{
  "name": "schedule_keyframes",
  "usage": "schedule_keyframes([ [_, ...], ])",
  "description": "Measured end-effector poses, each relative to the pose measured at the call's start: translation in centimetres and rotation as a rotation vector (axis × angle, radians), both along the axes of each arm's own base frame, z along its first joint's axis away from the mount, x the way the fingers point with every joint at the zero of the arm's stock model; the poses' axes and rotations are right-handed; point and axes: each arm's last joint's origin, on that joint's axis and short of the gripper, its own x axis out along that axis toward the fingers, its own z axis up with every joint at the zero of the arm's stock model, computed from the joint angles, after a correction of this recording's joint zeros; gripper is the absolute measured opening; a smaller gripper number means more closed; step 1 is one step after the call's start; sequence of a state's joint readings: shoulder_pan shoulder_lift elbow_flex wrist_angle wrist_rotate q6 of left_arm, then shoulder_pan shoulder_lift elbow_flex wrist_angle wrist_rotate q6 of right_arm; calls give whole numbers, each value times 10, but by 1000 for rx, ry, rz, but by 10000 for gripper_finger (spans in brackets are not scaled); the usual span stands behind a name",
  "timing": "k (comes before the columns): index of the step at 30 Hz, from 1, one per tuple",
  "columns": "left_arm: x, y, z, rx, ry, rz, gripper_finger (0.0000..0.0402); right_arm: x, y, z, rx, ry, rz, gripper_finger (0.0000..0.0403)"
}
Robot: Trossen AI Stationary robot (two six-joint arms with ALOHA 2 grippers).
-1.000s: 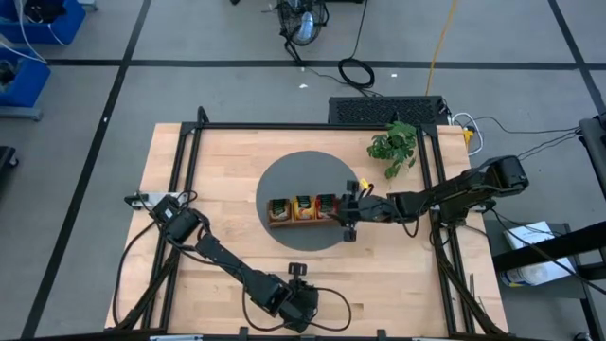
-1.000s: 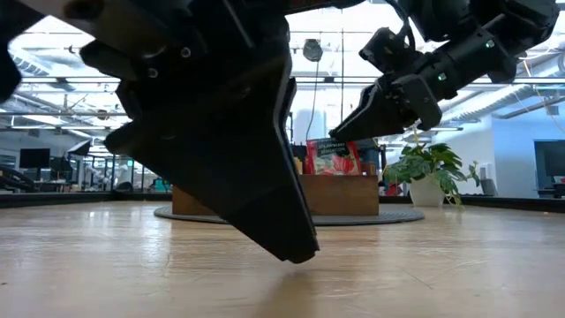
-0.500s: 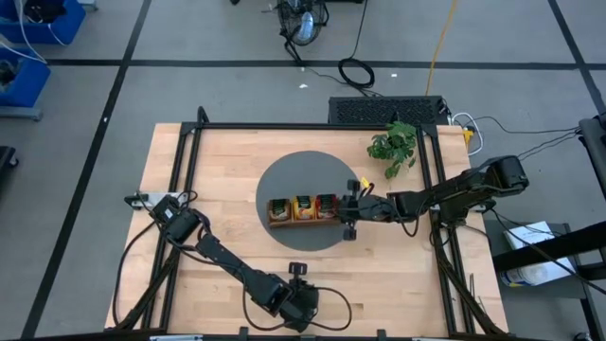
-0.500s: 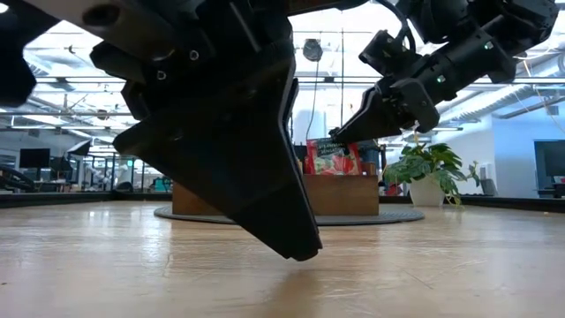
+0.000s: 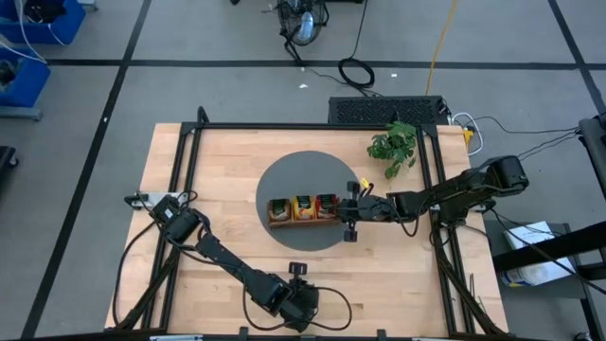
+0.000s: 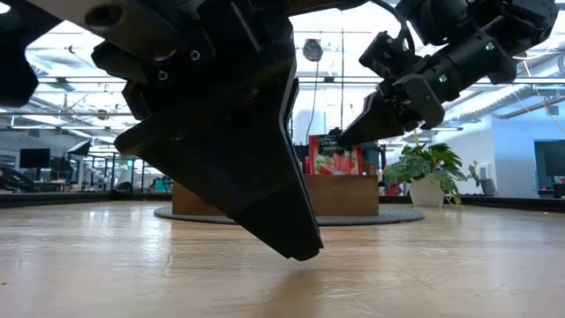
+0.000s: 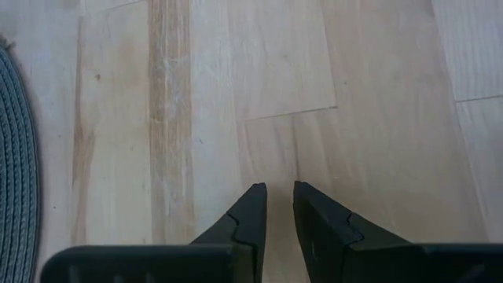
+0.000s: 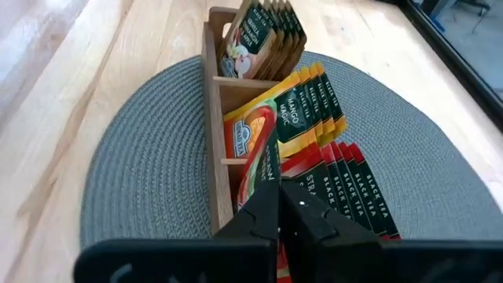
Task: Pick & Place Tea
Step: Put the red tea bag into the right section of the wooden organizer
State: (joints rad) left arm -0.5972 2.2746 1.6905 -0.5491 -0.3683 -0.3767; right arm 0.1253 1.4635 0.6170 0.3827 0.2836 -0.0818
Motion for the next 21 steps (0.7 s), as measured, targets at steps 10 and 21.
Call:
schedule_keyframes([
  [10,0,0,0,1,0,0,72,-2,-1,-3,24,31,-54,0],
  [21,1,0,0,7,-9,0,72,0,-1,-13,9,72,-48,0],
])
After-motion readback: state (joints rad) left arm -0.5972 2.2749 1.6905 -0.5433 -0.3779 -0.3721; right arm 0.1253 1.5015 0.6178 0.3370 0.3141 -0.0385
